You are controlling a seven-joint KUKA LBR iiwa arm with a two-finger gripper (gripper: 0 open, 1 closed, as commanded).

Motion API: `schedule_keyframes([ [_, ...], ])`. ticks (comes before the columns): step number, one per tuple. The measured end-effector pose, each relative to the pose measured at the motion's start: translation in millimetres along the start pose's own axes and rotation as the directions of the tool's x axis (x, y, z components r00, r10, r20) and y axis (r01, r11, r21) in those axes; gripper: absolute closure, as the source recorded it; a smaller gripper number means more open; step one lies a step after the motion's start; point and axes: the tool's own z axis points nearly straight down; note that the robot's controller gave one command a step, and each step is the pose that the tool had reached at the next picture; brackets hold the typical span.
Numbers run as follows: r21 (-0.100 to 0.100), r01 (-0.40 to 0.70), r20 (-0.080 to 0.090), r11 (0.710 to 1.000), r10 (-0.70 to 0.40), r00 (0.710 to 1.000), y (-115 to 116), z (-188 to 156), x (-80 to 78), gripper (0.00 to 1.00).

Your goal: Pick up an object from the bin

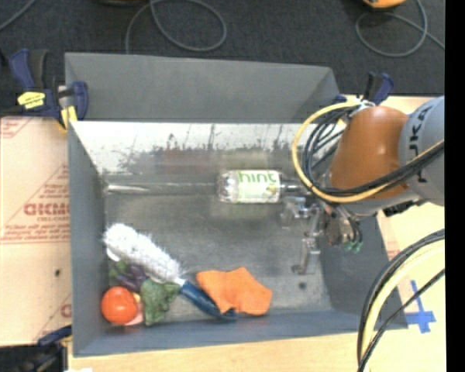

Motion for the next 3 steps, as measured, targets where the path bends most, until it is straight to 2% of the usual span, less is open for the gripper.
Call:
schedule_keyframes([
  [1, 0.001, 0.002, 0.008, 1.0, -0.002, 1.0, 0.2, -4.7, -1.8, 0.0],
  [2, 0.003, 0.006, 0.01, 1.0, -0.006, 1.0, 36.9, 11.2, 17.0, 0.0],
  [3, -0.002, 0.116, 0.007, 0.993, -0.116, 0.993, 68.9, 34.5, 29.8, 0.0],
])
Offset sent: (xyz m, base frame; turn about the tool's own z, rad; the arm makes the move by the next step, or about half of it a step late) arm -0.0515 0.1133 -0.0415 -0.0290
